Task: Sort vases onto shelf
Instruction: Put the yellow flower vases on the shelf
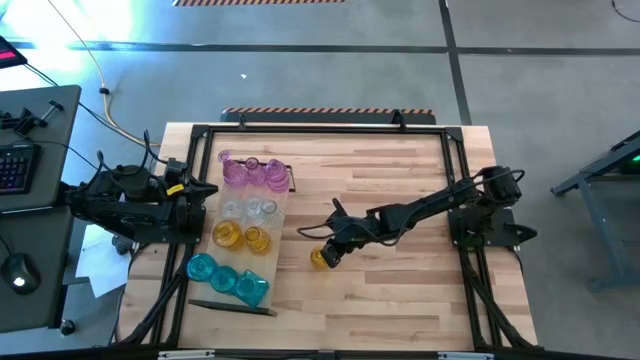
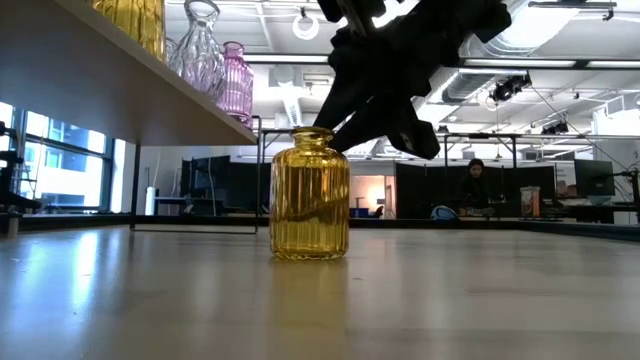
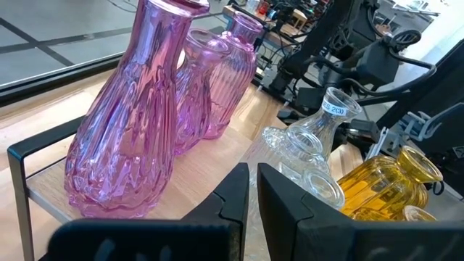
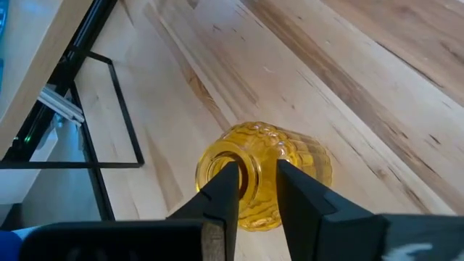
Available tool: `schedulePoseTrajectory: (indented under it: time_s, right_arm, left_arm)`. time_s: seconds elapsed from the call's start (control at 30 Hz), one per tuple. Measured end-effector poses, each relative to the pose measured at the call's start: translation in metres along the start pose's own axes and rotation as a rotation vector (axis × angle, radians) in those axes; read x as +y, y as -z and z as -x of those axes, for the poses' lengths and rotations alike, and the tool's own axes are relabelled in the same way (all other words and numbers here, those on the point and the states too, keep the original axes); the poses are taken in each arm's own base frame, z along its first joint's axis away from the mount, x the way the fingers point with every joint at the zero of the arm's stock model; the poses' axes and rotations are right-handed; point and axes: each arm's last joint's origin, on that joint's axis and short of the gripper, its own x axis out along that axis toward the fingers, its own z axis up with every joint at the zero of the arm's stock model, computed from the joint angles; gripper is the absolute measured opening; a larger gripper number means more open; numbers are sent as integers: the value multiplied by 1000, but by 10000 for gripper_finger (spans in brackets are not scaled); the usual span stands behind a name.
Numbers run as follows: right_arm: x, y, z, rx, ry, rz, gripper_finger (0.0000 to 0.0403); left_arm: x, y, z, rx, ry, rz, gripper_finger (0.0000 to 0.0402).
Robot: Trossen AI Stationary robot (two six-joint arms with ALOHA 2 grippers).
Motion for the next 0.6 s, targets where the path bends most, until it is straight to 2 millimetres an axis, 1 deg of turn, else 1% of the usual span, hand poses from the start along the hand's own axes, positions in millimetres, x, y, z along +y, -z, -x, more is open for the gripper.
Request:
schedulePoseTrajectory:
  time_s: [0.2, 0.33, 0.43, 0.5, 0.6]
  right_arm:
    - [1, 2, -2, -2, 3, 2, 59]
    - [3, 6, -4, -11, 1, 12, 28]
    - [6, 5, -5, -25, -36, 14, 6]
    - [8, 5, -6, -9, -71, 10, 11]
    - [7, 6, -6, 0, -66, -14, 34]
  left_arm:
    - [0, 0, 0, 0, 0, 0, 21]
    - [0, 0, 0, 0, 0, 1, 21]
    - [0, 0, 0, 0, 0, 1, 21]
    - [0, 0, 0, 0, 0, 0, 21]
    - [0, 0, 0, 0, 0, 0, 21]
